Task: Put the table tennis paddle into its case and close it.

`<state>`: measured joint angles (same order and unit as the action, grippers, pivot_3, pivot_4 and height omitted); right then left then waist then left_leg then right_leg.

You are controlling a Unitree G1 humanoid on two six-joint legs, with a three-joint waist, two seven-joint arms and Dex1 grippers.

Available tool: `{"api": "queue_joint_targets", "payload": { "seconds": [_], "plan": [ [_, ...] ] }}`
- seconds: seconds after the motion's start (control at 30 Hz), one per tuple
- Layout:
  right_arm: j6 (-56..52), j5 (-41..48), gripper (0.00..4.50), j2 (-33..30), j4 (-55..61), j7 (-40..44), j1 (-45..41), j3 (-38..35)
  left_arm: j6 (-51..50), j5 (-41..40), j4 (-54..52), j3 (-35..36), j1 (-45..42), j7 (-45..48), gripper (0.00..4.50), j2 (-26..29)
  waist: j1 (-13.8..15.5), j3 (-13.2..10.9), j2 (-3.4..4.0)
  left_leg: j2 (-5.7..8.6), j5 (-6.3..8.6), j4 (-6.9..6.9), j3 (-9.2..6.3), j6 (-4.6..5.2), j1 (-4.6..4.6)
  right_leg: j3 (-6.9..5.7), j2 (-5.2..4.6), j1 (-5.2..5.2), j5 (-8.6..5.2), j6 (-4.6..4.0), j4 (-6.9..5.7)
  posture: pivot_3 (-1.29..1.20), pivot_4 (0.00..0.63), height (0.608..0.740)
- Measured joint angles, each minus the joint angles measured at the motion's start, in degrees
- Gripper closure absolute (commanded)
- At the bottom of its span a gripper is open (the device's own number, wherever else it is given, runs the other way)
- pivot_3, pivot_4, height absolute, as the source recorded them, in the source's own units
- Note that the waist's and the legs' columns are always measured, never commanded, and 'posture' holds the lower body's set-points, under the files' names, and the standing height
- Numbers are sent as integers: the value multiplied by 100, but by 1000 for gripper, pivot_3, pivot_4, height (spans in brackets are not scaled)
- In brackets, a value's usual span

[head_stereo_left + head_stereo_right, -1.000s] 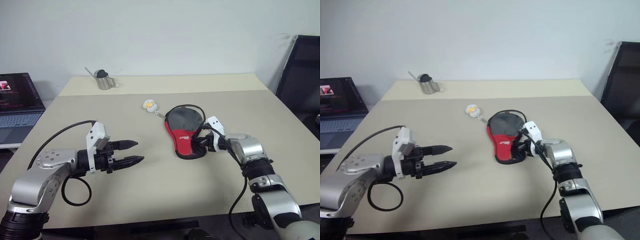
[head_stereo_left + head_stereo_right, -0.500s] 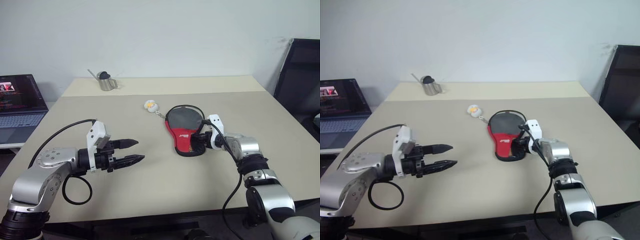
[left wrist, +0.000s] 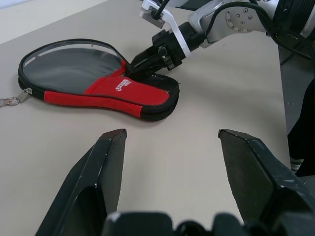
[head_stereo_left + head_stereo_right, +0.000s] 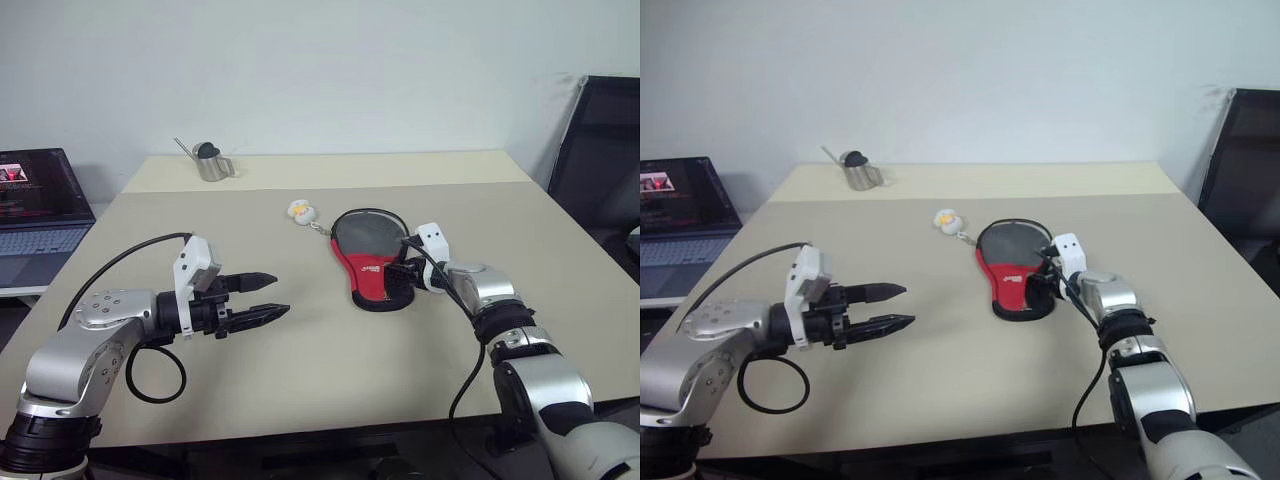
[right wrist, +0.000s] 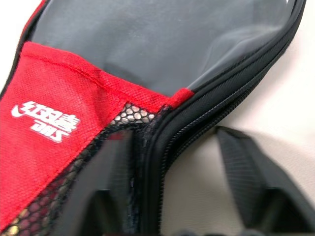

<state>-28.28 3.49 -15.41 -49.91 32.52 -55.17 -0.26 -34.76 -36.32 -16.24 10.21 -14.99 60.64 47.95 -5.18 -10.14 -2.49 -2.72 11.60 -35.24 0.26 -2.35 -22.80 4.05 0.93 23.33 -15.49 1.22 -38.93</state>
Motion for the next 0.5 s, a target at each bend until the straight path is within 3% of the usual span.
{"api": "queue_joint_targets", "payload": {
  "seconds": [0.03, 0.5],
  "plan": [
    [20, -11, 474, -9, 2, -13, 0, 12, 0, 0, 1, 0, 0, 0, 1246, 0, 0, 0, 0, 0, 0, 2, 0, 0, 0, 0, 0, 1, -1, -1, 0, 0, 150, 740],
    [49, -234, 474, 17, -513, 45, -333, 218, 4, 1, 0, -1, 8, -7, 1246, -2, -29, 2, -3, -1, 0, 4, 0, 0, 7, 1, 1, -1, -1, -3, -1, 0, 150, 740]
  ]
}}
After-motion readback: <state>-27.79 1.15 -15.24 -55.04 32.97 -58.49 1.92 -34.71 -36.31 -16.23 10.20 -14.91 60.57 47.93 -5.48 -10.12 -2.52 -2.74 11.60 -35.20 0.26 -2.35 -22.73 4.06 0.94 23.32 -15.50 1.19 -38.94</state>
